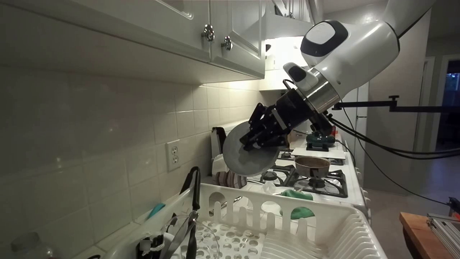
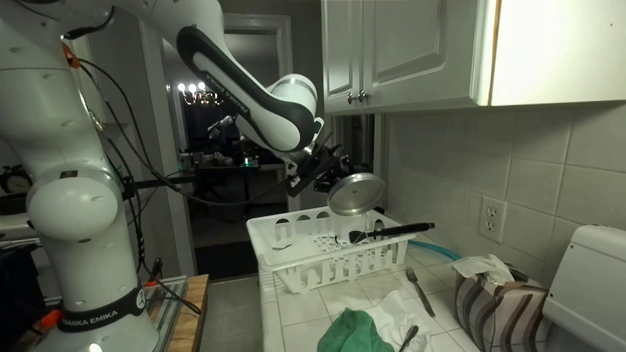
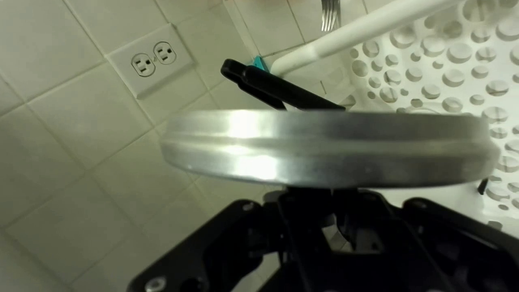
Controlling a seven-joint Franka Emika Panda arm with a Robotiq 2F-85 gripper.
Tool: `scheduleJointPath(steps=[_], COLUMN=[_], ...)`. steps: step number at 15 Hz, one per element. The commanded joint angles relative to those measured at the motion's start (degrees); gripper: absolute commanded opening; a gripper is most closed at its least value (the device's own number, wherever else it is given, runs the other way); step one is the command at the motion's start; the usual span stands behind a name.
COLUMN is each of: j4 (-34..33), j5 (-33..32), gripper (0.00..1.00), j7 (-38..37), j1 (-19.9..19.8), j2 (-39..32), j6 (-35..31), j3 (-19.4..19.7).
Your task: Put the lid in the drying rack
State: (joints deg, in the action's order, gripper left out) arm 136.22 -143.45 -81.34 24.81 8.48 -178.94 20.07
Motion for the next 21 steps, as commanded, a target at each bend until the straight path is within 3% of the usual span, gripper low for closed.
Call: scheduleJointPath(steps=[1,6,10,14,21], j4=[-0.47,3.86,11.25,15.37,14.53], j5=[-0.01,4.62,11.78,18.17,22.07], gripper=[0.06,0.06,0.06,0.06,0.06], j7=[-1.86,1.19,6.41,20.45,35.8], j1=[3.43,4.64,3.99,2.54,0.5], j2=[-3.49,-6.43,-5.82,-5.23,-3.2], j6=[0.94,0.75,4.07,8.46,7.7], j3=[-1.97,-4.9,-4.69,-3.53,-3.27])
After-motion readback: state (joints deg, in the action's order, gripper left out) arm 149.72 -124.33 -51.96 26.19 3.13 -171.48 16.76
